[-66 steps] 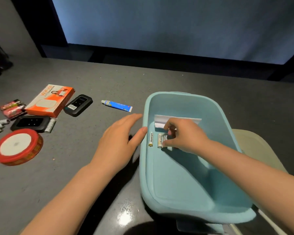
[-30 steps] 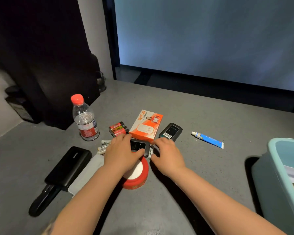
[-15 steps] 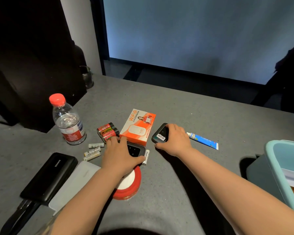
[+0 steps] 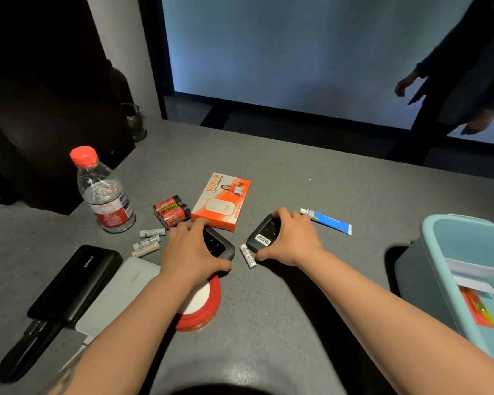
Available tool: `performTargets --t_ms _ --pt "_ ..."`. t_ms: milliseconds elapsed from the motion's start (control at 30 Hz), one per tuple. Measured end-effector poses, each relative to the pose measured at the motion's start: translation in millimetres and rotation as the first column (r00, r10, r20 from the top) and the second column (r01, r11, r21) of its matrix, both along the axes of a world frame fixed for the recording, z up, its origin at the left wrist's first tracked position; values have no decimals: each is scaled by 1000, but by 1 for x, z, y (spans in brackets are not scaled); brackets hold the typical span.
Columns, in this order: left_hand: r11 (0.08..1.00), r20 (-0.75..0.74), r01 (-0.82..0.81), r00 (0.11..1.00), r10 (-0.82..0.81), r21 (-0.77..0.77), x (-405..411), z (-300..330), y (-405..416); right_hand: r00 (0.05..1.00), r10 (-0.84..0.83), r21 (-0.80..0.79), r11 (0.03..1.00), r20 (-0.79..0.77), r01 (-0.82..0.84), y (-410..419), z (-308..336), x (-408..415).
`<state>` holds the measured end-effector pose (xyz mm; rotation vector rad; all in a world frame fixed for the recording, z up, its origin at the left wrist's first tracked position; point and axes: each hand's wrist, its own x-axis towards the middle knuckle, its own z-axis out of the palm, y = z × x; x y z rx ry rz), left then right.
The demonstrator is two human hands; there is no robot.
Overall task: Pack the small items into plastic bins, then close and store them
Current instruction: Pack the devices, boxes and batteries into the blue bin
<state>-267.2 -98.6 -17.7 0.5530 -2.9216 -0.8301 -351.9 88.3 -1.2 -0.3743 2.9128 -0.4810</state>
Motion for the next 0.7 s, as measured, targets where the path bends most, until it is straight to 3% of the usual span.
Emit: performTargets --t_ms 200,467,700 --pt "999 -167 9 986 -3 34 21 37 11 998 -31 -168 985 -50 22 37 37 40" --pt "930 -305 324 916 -262 174 50 82 117 986 -70 -218 975 -149 36 139 97 99" --pt "828 -380 490 846 -375 274 55 100 219 940 -304 -230 936 -156 265 278 106 134"
